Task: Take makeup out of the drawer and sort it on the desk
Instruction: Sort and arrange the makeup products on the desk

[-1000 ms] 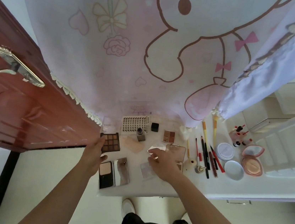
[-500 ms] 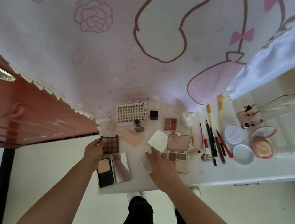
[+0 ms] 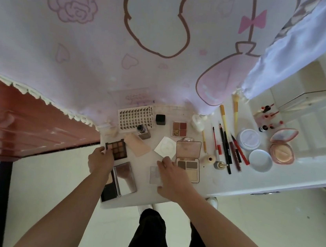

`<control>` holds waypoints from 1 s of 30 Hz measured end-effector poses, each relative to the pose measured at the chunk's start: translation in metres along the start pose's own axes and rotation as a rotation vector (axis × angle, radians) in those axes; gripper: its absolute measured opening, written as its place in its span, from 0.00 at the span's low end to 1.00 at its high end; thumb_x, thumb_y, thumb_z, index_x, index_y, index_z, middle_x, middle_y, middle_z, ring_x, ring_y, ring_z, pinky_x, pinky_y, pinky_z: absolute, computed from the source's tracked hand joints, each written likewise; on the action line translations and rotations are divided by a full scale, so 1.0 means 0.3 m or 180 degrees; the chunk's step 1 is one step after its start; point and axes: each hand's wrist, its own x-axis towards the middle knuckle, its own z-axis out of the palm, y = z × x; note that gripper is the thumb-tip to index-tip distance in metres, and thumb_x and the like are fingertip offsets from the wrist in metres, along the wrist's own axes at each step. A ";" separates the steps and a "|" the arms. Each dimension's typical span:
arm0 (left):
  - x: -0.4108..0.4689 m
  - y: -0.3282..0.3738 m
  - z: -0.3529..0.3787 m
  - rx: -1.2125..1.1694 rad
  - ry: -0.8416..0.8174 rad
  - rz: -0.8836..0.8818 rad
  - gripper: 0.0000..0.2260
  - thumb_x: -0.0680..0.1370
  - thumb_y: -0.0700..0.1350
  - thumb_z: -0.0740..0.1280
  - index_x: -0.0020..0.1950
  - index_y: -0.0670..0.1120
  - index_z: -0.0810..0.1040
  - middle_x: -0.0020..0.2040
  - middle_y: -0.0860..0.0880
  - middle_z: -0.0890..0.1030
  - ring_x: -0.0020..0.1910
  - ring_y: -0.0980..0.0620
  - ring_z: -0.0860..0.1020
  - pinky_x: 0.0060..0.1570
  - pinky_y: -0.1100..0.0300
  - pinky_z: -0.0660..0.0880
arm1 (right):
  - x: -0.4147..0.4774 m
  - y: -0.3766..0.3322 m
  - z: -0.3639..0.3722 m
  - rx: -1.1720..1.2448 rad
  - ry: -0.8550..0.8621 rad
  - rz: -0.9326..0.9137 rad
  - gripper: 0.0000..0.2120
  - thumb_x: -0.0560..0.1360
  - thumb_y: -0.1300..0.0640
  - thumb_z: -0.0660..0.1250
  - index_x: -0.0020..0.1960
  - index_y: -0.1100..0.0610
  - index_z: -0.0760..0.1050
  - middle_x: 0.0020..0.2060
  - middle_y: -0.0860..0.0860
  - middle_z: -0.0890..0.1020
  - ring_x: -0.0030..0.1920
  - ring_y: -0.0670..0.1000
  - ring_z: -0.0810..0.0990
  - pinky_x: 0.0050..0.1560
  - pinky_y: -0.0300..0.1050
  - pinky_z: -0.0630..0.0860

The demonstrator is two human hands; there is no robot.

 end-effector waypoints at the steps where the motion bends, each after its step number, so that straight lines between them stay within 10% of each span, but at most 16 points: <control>1: -0.014 -0.003 -0.004 0.0032 0.0020 0.0070 0.19 0.81 0.50 0.62 0.71 0.45 0.74 0.67 0.42 0.76 0.63 0.41 0.76 0.53 0.54 0.71 | -0.007 0.004 -0.009 0.0133 0.0034 0.0021 0.33 0.69 0.49 0.72 0.69 0.58 0.65 0.63 0.54 0.67 0.58 0.56 0.75 0.49 0.51 0.77; 8: -0.225 0.072 -0.039 -0.1023 -0.0771 0.0323 0.12 0.82 0.50 0.62 0.51 0.44 0.80 0.48 0.47 0.83 0.47 0.47 0.78 0.44 0.54 0.72 | -0.088 0.051 -0.149 0.1303 0.0635 0.0288 0.39 0.66 0.41 0.75 0.73 0.50 0.66 0.66 0.47 0.68 0.61 0.51 0.75 0.58 0.48 0.76; 15: -0.437 0.188 -0.082 -0.1525 -0.2451 0.0064 0.29 0.80 0.65 0.55 0.60 0.43 0.82 0.47 0.45 0.82 0.43 0.51 0.76 0.41 0.57 0.67 | -0.174 0.066 -0.315 0.1658 0.1067 -0.0137 0.40 0.65 0.37 0.77 0.73 0.47 0.68 0.59 0.39 0.66 0.48 0.38 0.73 0.49 0.27 0.67; 23: -0.549 0.286 -0.110 -0.2788 -0.3379 0.0063 0.26 0.80 0.62 0.61 0.66 0.44 0.79 0.59 0.40 0.80 0.56 0.46 0.77 0.44 0.56 0.70 | -0.222 0.083 -0.454 0.1514 0.1269 -0.0650 0.42 0.62 0.32 0.75 0.71 0.44 0.70 0.58 0.36 0.72 0.53 0.40 0.76 0.58 0.42 0.77; 30: -0.549 0.308 -0.120 -0.3033 -0.3633 0.0355 0.29 0.67 0.49 0.78 0.65 0.38 0.78 0.58 0.36 0.78 0.55 0.40 0.77 0.50 0.51 0.79 | -0.243 0.122 -0.497 0.1480 0.1372 -0.0734 0.39 0.62 0.35 0.76 0.70 0.43 0.71 0.59 0.36 0.74 0.56 0.38 0.73 0.59 0.36 0.73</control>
